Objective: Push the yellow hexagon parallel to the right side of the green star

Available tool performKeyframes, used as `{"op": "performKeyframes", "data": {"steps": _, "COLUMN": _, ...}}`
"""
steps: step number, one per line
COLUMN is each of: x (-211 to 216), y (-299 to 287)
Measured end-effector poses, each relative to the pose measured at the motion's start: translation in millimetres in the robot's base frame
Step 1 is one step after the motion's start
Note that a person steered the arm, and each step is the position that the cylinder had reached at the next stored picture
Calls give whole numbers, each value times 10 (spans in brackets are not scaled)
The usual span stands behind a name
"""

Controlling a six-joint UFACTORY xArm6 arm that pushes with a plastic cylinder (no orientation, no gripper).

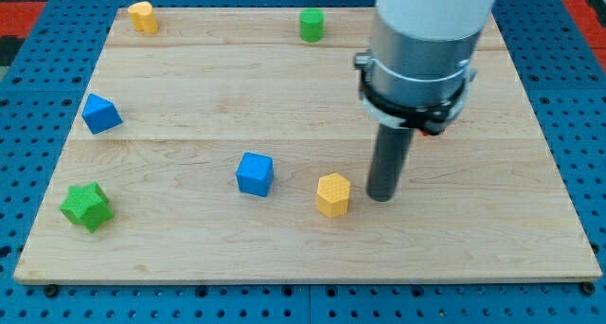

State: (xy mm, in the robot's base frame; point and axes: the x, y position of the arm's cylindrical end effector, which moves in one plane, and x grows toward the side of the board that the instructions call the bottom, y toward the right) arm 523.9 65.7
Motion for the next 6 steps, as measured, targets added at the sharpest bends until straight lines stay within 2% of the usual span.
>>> {"op": "performKeyframes", "data": {"steps": 1, "x": -122, "y": -104}}
{"op": "performKeyframes", "data": {"steps": 3, "x": 259, "y": -730}}
{"op": "performKeyframes", "data": {"steps": 4, "x": 307, "y": -867}}
{"op": "performKeyframes", "data": {"steps": 6, "x": 181, "y": -1439}}
